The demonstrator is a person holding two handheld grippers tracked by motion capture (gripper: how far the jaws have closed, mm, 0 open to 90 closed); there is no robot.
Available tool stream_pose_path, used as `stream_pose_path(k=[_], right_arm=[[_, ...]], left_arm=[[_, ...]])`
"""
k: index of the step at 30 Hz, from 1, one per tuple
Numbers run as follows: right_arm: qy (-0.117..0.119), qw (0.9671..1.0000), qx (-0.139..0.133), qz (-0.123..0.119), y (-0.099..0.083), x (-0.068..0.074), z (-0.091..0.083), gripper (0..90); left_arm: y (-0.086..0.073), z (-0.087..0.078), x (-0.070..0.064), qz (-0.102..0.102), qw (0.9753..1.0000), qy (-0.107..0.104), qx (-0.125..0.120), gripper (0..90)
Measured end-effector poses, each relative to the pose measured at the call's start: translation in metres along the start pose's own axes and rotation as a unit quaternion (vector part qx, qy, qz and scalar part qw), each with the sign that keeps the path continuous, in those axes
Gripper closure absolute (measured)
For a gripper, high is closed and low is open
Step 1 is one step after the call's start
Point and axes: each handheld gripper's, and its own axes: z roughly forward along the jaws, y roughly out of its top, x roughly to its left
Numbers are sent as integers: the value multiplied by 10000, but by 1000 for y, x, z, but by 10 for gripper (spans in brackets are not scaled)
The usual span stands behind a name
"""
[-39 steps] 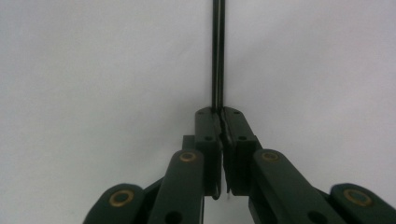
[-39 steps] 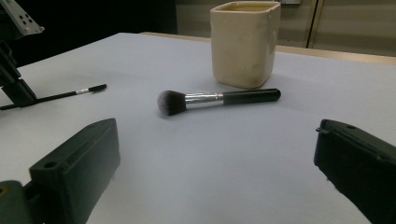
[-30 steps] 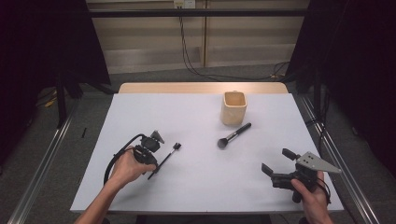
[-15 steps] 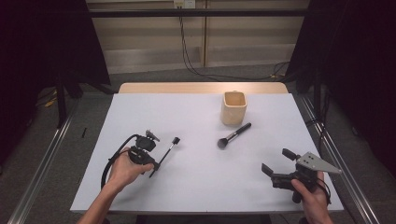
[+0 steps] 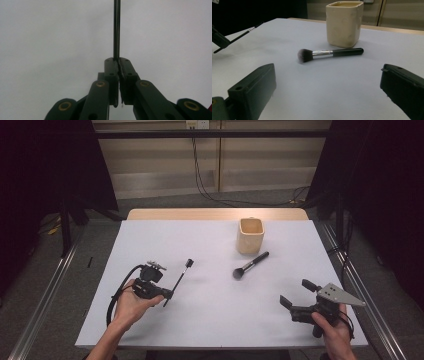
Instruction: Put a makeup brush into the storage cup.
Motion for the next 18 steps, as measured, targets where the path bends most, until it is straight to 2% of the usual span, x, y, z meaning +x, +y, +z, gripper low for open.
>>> stream_pose_path(k=[2, 4, 6, 8, 12, 18], right_arm=[[-7, 10000, -15, 8, 0, 0, 0, 3], [-4, 10000, -14, 5, 0, 0, 0, 3], [8, 10000, -15, 5, 0, 0, 1, 3], [15, 10000, -16, -2, 0, 0, 1, 3], [35, 10000, -15, -23, 0, 1, 1, 3], [50, 10000, -1, -8, 0, 1, 2, 3]], left_arm=[[-2, -1, 1, 26, 9999, 16, -112, 858], [-3, -3, 2, 54, 9995, -77, -308, 858], [-5, -5, 3, 109, 9991, -102, -406, 858], [-7, -6, 4, 77, 9984, -217, -518, 858], [-10, -9, 4, 133, 9975, -171, -672, 858], [-18, -15, 5, 126, 9948, -97, -1008, 858]])
